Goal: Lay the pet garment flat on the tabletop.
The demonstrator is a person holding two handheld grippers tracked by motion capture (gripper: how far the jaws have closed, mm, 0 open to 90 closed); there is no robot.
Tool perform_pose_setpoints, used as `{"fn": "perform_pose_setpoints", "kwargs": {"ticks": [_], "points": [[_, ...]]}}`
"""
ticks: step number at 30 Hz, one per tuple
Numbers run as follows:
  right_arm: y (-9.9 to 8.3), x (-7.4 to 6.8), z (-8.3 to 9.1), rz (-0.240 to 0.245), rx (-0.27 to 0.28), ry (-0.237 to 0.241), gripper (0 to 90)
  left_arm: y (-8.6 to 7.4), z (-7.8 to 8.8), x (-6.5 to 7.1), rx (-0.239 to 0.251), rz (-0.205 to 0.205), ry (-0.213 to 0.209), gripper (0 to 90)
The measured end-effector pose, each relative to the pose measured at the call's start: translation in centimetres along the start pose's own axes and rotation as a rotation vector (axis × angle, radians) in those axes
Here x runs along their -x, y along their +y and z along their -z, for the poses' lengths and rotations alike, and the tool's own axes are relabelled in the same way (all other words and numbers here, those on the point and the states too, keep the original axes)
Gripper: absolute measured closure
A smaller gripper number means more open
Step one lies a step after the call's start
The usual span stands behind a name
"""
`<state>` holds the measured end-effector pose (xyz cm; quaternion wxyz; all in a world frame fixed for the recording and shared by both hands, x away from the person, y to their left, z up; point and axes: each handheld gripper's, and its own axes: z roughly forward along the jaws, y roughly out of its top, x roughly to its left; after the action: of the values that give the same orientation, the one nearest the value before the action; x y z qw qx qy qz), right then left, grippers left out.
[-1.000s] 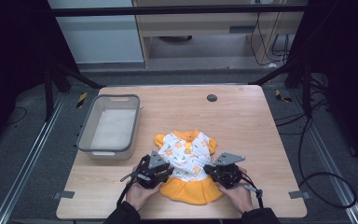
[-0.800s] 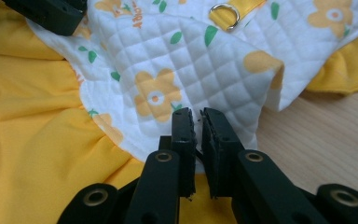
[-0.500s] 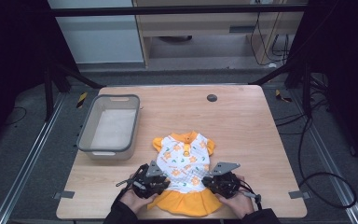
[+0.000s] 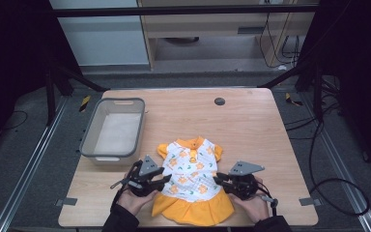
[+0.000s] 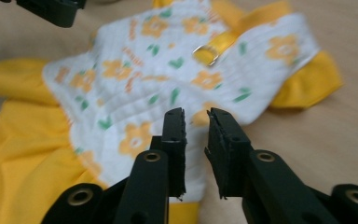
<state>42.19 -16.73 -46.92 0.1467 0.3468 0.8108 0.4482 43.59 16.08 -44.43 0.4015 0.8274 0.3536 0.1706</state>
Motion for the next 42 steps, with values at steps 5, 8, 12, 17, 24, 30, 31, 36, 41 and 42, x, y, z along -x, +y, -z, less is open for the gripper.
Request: {"fn": "perform_pose_setpoints", "kwargs": {"ticks": [5, 8, 12, 17, 24, 30, 31, 36, 41, 42], "points": [[1.4, 2.0, 0.5, -0.057, 0.062, -0.067, 69.7, 1.9, -1.0, -1.8, 0.002, 0.012, 0.063, 54.5], [2.2, 3.1, 0.1, -0.063, 0.071, -0.089, 68.1, 2.7, -1.7, -2.4, 0.0, 0.014, 0.096, 51.2], [3.5, 4.5, -1.0, -0.091, 0.078, -0.12, 66.0, 4.2, -3.9, -4.2, -0.015, 0.032, 0.164, 49.4], [4.3, 6.4, -3.6, -0.12, 0.049, -0.149, 62.0, 4.4, -6.5, -5.9, -0.043, 0.067, 0.195, 47.5], [3.7, 8.4, -7.1, -0.141, -0.043, -0.189, 57.2, 3.5, -9.2, -6.9, -0.117, 0.103, 0.217, 44.9], [2.5, 9.0, -8.7, -0.151, -0.095, -0.193, 59.2, 2.7, -10.2, -6.8, -0.145, 0.11, 0.196, 46.2], [2.4, 9.0, -8.8, -0.154, -0.1, -0.19, 60.8, 2.7, -10.3, -6.8, -0.151, 0.111, 0.197, 46.2], [2.4, 8.5, -8.7, -0.134, -0.115, -0.195, 79.6, 2.0, -10.6, -6.5, -0.133, 0.163, 0.181, 55.8], [2.4, 8.3, -8.6, -0.163, -0.107, -0.186, 88.2, 2.0, -10.6, -6.3, -0.132, 0.192, 0.161, 71.4], [2.4, 8.3, -8.5, -0.165, -0.098, -0.182, 88.3, 2.0, -10.6, -6.2, -0.132, 0.198, 0.16, 74.3]]}}
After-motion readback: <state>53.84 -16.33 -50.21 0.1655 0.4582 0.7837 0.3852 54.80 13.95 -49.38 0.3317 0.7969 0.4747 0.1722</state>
